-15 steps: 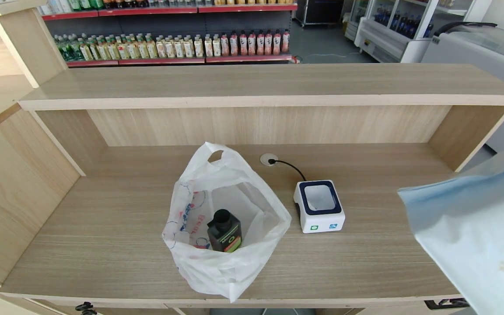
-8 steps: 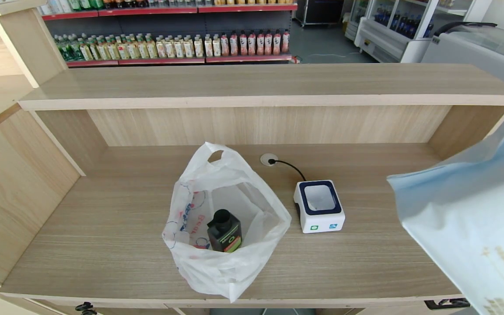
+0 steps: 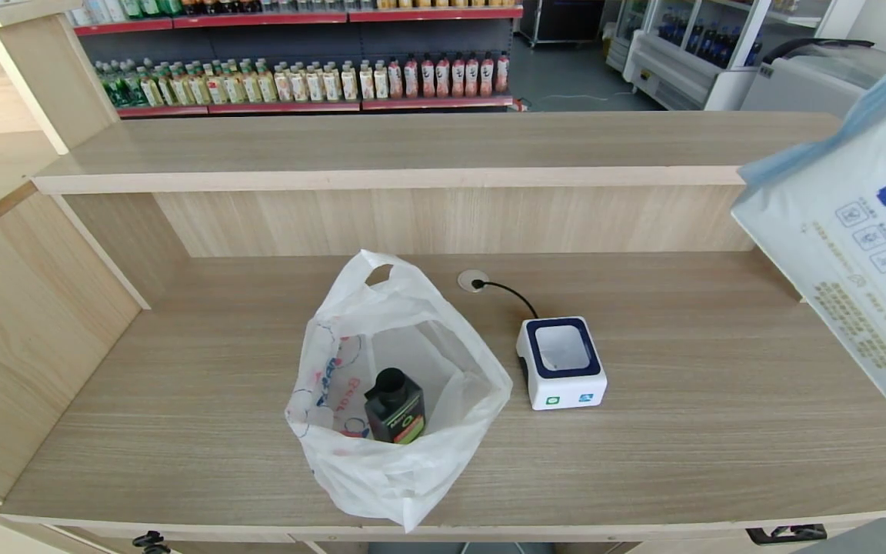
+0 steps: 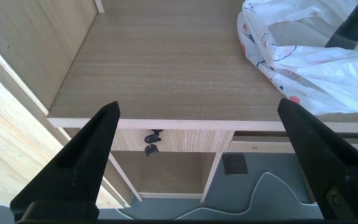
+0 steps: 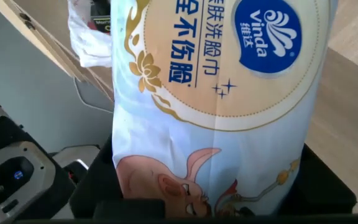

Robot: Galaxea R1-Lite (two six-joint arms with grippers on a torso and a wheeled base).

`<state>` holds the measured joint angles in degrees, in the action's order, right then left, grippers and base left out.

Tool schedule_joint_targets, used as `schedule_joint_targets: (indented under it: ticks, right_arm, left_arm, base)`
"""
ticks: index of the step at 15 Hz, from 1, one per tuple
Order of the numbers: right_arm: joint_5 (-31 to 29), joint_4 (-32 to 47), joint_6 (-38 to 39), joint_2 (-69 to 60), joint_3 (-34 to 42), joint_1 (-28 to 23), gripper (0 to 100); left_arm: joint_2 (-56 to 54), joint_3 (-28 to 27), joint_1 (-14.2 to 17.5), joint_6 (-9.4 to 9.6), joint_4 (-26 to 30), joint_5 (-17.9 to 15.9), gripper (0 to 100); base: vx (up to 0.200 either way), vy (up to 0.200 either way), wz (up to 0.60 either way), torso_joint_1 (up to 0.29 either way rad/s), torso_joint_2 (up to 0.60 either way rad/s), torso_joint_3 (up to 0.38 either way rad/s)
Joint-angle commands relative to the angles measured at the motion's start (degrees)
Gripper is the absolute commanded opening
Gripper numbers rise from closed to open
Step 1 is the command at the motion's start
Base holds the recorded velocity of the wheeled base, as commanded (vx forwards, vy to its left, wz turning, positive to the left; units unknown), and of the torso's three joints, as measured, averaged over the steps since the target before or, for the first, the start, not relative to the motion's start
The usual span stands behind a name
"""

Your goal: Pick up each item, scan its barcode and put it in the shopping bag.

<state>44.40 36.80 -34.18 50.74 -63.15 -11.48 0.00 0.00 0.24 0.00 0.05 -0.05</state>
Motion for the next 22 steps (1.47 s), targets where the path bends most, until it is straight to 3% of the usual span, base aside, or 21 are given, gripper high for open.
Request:
schedule_joint_targets:
  ticks: [1,3,4,10,13,22]
  right_arm:
    - [-0.28,-2.17,-1.06,2.7,0.04,-1.0,0]
    - [-2.83,-2.79,-7.74,4.11,0.48,-2.23,0]
    - [-7.57,-3.14,-12.4,4.99,1.01,-2.93,0]
    - [-5.46,-7.36,-30.33,11.93,3.21,-3.55,0]
    - [-2.91,-7.1,-41.49,15.09,3.29,-6.97,0]
    - [-1.95,-6.92,-39.12,14.48,4.26,-7.59,0]
  left_arm:
    - [0.0,0.0,-0.07,0.0,0.04,0.05,100]
    - [0.0,0.0,0.02,0.0,0.04,-0.04,100]
    - [0.0,0.0,0.02,0.0,-0.05,-0.04,100]
    - [0.0,0.0,-0.07,0.0,0.04,-0.04,100]
    - [0.0,0.0,0.02,0.0,0.04,0.05,100]
    - [0.0,0.0,-0.07,0.0,0.04,-0.04,100]
  base:
    - [0.0,0.0,0.0,0.0,0.0,0.0]
    - [0.0,0.0,0.0,0.0,0.0,0.0]
    - [0.0,0.0,0.0,0.0,0.0,0.0]
    - [0.0,0.0,0.0,0.0,0.0,0.0]
    - [0.0,0.0,0.0,0.0,0.0,0.0]
    - [0.0,0.0,0.0,0.0,0.0,0.0]
